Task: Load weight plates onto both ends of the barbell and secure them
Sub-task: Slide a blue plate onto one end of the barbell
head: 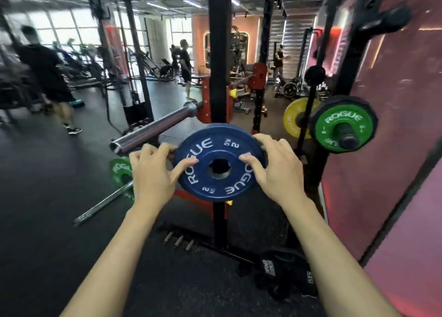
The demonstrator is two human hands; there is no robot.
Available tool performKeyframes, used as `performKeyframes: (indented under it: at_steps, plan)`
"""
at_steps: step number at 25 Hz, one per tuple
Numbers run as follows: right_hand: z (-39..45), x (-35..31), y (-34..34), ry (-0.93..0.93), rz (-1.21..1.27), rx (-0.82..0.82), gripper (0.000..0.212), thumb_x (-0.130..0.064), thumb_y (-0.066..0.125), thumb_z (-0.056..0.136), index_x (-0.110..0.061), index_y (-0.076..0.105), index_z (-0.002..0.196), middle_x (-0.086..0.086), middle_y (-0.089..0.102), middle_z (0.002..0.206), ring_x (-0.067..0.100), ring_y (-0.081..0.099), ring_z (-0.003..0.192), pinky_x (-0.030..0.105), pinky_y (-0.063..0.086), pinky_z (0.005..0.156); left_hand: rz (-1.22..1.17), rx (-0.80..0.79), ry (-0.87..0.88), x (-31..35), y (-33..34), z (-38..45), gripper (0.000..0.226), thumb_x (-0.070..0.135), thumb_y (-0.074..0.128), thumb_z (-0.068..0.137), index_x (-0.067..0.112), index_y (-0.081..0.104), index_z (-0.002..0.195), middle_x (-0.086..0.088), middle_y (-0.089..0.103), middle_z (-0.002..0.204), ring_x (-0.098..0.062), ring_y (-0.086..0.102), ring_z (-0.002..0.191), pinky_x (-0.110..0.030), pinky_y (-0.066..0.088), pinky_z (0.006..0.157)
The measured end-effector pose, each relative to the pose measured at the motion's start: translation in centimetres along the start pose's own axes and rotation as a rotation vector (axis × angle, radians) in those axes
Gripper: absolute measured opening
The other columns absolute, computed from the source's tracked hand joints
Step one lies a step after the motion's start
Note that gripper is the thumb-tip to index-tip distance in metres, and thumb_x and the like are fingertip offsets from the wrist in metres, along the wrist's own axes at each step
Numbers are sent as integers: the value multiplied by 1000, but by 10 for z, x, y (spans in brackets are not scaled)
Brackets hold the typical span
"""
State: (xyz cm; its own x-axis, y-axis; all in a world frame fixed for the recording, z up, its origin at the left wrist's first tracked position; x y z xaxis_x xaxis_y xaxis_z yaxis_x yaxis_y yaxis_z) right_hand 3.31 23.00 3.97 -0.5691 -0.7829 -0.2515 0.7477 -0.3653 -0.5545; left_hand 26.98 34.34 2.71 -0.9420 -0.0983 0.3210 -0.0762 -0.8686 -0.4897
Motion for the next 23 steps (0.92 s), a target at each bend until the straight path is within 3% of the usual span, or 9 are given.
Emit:
performKeyframes:
  at_steps: [4, 9, 13, 19, 23]
  plan:
    - [14, -117, 57, -80, 195, -33, 39, -56, 58, 89, -30, 54, 118, -10, 64, 95, 15, 53, 92, 32, 45, 62, 157, 9, -91, -91, -98, -9, 67, 80, 46, 79, 17, 65, 94, 2, 63, 85, -22, 50, 86, -40, 30, 85]
    - [29, -211, 110, -122, 353, -66, 37, -55, 60, 87, -35, 53, 117, -19, 56, 90, 13, 51, 94, 32, 44, 67, 237, 72, -213, -171, -169, -18, 64, 85, 40, 78, 26, 60, 93, 8, 61, 84, -15, 45, 84, -28, 19, 80]
    - [39, -210, 143, -83, 349, -71, 39, -56, 62, 86, -35, 54, 119, -30, 41, 82, 12, 52, 92, 31, 41, 66, 233, 48, -238, -201, -151, -7, 57, 81, 45, 78, 28, 60, 92, 11, 58, 80, -11, 43, 83, -29, 23, 81]
    - [74, -188, 187, -37, 262, -104, 38, -56, 63, 86, -37, 55, 118, -19, 58, 92, 11, 50, 96, 34, 44, 69, 119, -58, -246, -240, -82, 29, 59, 81, 43, 76, 28, 61, 93, 10, 61, 83, -14, 48, 87, -33, 28, 85]
    - [93, -178, 216, 10, 235, -118, 37, -55, 66, 84, -36, 55, 114, -24, 47, 82, 13, 51, 92, 35, 46, 68, 80, -93, -253, -270, -47, 54, 64, 84, 40, 74, 28, 61, 97, 10, 60, 86, -15, 48, 90, -32, 27, 85]
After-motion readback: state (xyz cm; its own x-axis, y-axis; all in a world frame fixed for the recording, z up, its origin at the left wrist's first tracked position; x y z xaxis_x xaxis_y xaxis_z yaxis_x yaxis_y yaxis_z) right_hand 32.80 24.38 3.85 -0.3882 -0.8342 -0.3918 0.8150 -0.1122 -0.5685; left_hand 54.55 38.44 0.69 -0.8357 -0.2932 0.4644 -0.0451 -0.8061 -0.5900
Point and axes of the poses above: each hand's wrist, its own z-axis towards the middle knuckle, its own y-axis out of the palm, x = y × z, the point moved 6 cm from there along z, towards the middle knuckle
